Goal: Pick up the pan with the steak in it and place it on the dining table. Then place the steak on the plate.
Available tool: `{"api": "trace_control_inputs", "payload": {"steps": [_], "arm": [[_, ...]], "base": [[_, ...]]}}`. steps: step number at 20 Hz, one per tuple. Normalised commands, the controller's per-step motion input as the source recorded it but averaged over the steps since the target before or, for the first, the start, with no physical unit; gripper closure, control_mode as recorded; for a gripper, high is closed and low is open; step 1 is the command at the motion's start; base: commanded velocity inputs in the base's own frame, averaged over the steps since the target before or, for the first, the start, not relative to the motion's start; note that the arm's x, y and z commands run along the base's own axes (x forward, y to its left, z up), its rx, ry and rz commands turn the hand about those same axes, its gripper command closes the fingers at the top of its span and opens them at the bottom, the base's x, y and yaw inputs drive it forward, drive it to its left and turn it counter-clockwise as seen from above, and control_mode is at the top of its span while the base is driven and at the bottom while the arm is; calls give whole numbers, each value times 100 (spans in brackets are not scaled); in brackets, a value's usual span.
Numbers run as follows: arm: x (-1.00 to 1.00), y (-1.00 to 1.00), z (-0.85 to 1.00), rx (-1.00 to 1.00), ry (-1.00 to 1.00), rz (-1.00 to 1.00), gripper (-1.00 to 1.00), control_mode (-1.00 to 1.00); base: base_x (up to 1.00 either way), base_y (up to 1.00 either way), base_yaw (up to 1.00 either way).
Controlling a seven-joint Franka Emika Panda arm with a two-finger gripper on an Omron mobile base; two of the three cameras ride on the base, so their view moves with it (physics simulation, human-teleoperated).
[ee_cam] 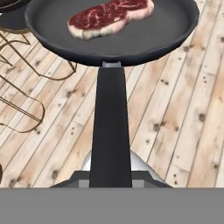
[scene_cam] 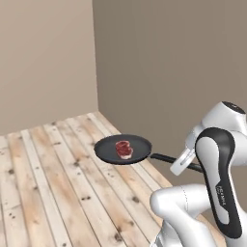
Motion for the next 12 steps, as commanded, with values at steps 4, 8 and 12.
{"api": "trace_control_inputs", "payload": {"steps": [4, 8, 12], "arm": [[0, 0, 0, 0, 0, 0, 100, 100], [0, 0, 0, 0, 0, 0, 100, 100], [0, 0, 0, 0, 0, 0, 100, 100]], "base": [[100, 31, 0], [100, 31, 0], [100, 31, 0]]}}
